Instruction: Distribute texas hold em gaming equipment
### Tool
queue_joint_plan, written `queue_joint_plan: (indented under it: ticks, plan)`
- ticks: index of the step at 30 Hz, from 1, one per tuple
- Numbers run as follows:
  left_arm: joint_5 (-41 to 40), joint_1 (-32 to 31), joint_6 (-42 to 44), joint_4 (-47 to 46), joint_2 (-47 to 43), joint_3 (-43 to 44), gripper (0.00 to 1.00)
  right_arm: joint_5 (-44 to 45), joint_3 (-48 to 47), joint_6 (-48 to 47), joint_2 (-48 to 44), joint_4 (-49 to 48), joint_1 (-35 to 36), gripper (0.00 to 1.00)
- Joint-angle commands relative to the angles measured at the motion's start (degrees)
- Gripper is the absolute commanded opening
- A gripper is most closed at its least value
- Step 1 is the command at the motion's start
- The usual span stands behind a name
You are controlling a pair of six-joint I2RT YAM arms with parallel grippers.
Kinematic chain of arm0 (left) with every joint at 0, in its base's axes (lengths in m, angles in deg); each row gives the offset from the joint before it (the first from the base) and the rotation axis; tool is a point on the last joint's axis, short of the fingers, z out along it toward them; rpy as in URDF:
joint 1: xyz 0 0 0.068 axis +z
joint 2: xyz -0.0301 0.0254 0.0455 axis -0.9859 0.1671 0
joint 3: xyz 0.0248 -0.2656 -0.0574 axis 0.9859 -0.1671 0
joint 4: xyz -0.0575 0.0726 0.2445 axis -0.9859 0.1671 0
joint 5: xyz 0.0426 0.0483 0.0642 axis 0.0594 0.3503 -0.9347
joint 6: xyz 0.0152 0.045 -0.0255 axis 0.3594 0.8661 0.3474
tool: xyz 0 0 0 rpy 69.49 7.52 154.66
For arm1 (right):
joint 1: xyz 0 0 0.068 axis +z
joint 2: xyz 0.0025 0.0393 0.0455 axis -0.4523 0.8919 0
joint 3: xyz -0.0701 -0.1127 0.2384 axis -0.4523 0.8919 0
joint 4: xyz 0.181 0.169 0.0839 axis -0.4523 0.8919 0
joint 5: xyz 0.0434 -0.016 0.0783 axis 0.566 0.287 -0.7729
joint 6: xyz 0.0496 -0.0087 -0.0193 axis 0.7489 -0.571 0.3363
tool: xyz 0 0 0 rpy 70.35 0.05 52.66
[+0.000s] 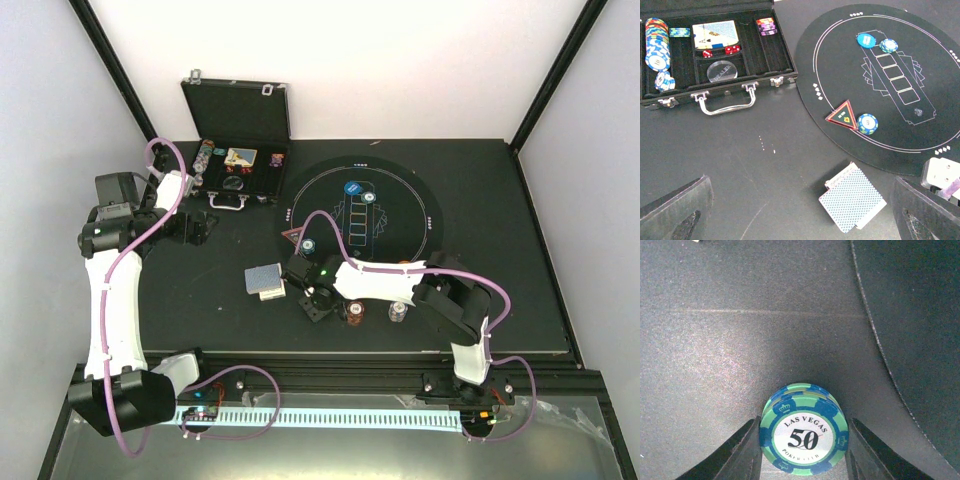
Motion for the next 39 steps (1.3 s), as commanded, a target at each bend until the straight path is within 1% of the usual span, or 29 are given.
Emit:
queue_joint_plan:
  ticks: [1, 6, 13, 16, 22, 32, 35, 39]
  plan:
    - [0.6, 0.4, -0.6, 0.5, -1.1, 0.2, 0.99, 1.5, -1.5, 0.0, 0.2, 0.1, 0.2, 0.41]
    - [0.2, 0.4, -0.9, 0.4, -1.1, 0.4, 0.99, 2.0, -1.9, 0.0, 0.2, 0.5, 0.3, 0.31]
    - [0.6, 0.4, -0.9, 0.5, -1.2, 0.2, 0.99, 3.7, -3.1, -0.1, -1.5, 2.0, 0.1, 0.22]
    - [0.6, 0.4, -0.8, 0.5, -1.1, 0.2, 0.99, 4.9, -3.9, -0.2, -3.0, 3.3, -1.4, 0.2]
    - [0.6, 0.4, -0.8, 0.4, -1.3, 0.3, 0.99, 5.9, -1.9, -1.0, -6.9, 3.7, -8.4, 0.19]
    - [0.7, 0.4, -0.6, 0.3, -1.2, 0.5, 0.99, 7.0, 8.4, -2.5, -11.9, 0.4, -22.6, 0.19]
    - [0.9, 0.4, -0.7, 0.3, -1.0, 0.5, 0.99, 7.3, 10.3, -2.6, -12.0, -0.8, -25.3, 0.19]
    - [1.0, 0.4, -0.6, 0.3, -1.0, 0.5, 0.99, 6.6, 11.6, -2.7, -11.2, -2.4, -27.0, 0.19]
